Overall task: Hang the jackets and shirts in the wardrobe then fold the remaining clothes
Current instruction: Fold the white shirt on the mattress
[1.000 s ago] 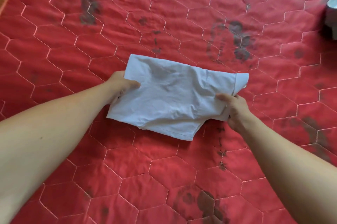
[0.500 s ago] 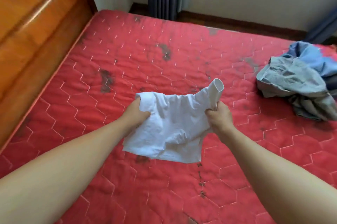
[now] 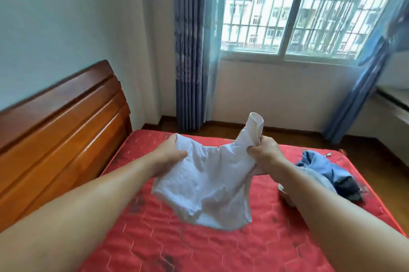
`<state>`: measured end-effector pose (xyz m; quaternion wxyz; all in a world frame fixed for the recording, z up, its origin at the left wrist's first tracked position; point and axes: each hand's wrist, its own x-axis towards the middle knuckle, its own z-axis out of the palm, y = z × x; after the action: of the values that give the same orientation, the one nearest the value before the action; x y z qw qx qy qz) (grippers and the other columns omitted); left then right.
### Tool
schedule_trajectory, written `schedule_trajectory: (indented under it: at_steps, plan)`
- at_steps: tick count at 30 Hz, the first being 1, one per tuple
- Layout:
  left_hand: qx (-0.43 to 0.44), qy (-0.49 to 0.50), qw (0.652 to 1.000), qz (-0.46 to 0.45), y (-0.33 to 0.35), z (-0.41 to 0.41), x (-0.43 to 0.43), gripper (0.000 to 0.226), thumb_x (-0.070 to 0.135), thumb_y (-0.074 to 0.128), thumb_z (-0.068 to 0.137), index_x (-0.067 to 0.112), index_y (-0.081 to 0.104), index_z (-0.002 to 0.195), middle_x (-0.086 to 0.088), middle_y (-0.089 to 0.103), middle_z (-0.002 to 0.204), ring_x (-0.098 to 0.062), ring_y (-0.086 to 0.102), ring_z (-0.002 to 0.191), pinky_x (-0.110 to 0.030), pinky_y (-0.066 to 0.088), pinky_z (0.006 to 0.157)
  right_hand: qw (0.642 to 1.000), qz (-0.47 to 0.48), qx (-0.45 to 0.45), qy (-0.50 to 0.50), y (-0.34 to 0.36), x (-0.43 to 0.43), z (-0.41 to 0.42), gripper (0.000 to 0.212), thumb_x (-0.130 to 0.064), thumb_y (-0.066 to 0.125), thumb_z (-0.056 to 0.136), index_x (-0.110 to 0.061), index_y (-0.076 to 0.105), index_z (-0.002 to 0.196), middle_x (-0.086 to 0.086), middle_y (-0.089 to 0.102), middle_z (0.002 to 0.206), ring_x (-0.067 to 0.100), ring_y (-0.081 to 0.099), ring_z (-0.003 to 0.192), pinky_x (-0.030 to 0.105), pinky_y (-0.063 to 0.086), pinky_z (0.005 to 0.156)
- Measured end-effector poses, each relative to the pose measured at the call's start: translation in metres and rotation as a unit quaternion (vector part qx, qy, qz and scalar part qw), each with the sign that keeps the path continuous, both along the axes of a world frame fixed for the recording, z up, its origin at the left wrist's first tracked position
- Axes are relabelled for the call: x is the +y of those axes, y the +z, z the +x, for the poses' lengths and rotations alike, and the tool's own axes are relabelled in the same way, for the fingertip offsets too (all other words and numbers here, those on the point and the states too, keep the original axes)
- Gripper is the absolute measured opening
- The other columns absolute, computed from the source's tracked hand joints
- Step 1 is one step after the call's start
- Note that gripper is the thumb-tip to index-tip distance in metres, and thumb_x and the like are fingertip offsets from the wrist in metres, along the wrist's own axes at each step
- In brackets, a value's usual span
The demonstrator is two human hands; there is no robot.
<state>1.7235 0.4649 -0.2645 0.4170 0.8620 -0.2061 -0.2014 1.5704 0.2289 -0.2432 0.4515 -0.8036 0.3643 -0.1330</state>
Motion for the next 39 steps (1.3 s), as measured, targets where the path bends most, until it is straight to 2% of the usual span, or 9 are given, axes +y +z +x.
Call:
schedule_trajectory:
  at_steps: [2, 8, 13, 16, 22, 25, 28, 32, 39]
  plan:
    - [-0.016, -0.006, 1.000, -0.005, 0.042, -0.005, 0.002, 0.050, 0.026, 0.063, 0.067, 0.017, 0.058, 0.116, -0.004, 0.068, 0.111, -0.022, 0.066, 0.103, -0.046, 0.055, 0.094, 1.000, -0.008, -0.007, 0.002, 0.039, 0.007, -0.010, 0.017, -0.013, 0.056, 0.077, -0.018, 0.066, 0.090, 0.003, 0.069, 0.085, 0.023, 0.065, 0.081, 0.030, 0.050, 0.063]
    - [-0.048, 0.013, 0.999, 0.000, 0.131, -0.030, 0.025, 0.038, 0.026, 0.058, 0.069, 0.020, 0.062, 0.107, -0.005, 0.071, 0.105, -0.023, 0.069, 0.097, -0.044, 0.058, 0.089, 0.998, 0.002, -0.036, 0.043, 0.134, 0.029, -0.038, 0.034, -0.020, 0.054, 0.063, -0.014, 0.068, 0.093, 0.010, 0.072, 0.092, 0.031, 0.070, 0.086, 0.044, 0.063, 0.074]
    - [-0.065, 0.069, 0.995, 0.020, 0.189, -0.075, 0.067, 0.063, 0.027, 0.058, 0.070, 0.018, 0.054, 0.132, -0.008, 0.068, 0.116, -0.025, 0.067, 0.102, -0.039, 0.056, 0.093, 0.991, -0.039, -0.041, 0.123, 0.190, 0.056, -0.056, 0.012, -0.010, 0.059, 0.075, -0.011, 0.068, 0.083, 0.009, 0.070, 0.079, 0.035, 0.072, 0.083, 0.042, 0.060, 0.073]
    - [-0.058, 0.121, 0.991, 0.019, 0.214, -0.115, 0.105, 0.080, 0.029, 0.056, 0.065, 0.023, 0.045, 0.145, -0.010, 0.062, 0.131, -0.028, 0.062, 0.114, -0.043, 0.052, 0.100, 0.985, -0.020, -0.042, 0.167, 0.213, 0.081, -0.066, 0.009, -0.007, 0.058, 0.079, -0.007, 0.065, 0.086, 0.013, 0.063, 0.078, 0.035, 0.067, 0.071, 0.038, 0.057, 0.054]
    - [-0.079, 0.259, 0.963, -0.004, 0.238, -0.211, 0.210, 0.045, 0.020, 0.056, 0.076, 0.025, 0.058, 0.120, -0.010, 0.066, 0.114, -0.025, 0.065, 0.099, -0.036, 0.056, 0.085, 0.951, 0.013, -0.029, 0.306, 0.233, 0.171, -0.073, 0.008, -0.004, 0.058, 0.085, -0.007, 0.064, 0.085, 0.012, 0.059, 0.072, 0.025, 0.060, 0.052, 0.027, 0.050, 0.043]
    - [-0.035, 0.320, 0.947, -0.026, 0.235, -0.258, 0.279, 0.063, 0.015, 0.053, 0.078, 0.034, 0.049, 0.138, -0.013, 0.066, 0.112, -0.030, 0.070, 0.090, -0.041, 0.062, 0.077, 0.920, -0.004, -0.016, 0.393, 0.232, 0.239, -0.074, 0.013, -0.009, 0.062, 0.082, -0.008, 0.067, 0.094, 0.016, 0.068, 0.084, 0.032, 0.071, 0.070, 0.037, 0.061, 0.058]
    - [-0.025, 0.398, 0.917, -0.005, 0.236, -0.319, 0.353, 0.077, 0.014, 0.052, 0.085, 0.040, 0.030, 0.154, -0.014, 0.064, 0.121, -0.031, 0.070, 0.086, -0.033, 0.058, 0.064, 0.872, -0.040, -0.026, 0.488, 0.234, 0.320, -0.091, 0.008, -0.007, 0.061, 0.085, -0.009, 0.065, 0.092, 0.010, 0.063, 0.079, 0.023, 0.061, 0.061, 0.022, 0.047, 0.044]
    - [-0.020, 0.490, 0.871, 0.006, 0.243, -0.411, 0.438, 0.077, 0.013, 0.049, 0.089, 0.043, 0.024, 0.156, -0.015, 0.064, 0.123, -0.036, 0.070, 0.094, -0.045, 0.062, 0.080, 0.804, -0.049, -0.035, 0.592, 0.239, 0.434, -0.133, 0.020, -0.005, 0.060, 0.091, -0.006, 0.062, 0.111, 0.012, 0.063, 0.078, 0.021, 0.061, 0.052, 0.020, 0.043, 0.037]
    - [-0.001, 0.641, 0.767, 0.018, 0.257, -0.598, 0.571, 0.071, 0.017, 0.051, 0.091, 0.034, 0.029, 0.156, -0.013, 0.062, 0.123, -0.034, 0.070, 0.095, -0.041, 0.061, 0.079, 0.668, -0.079, -0.035, 0.740, 0.251, 0.624, -0.244, 0.029, -0.011, 0.062, 0.091, -0.004, 0.063, 0.119, 0.005, 0.064, 0.082, 0.014, 0.062, 0.061, 0.018, 0.046, 0.041]
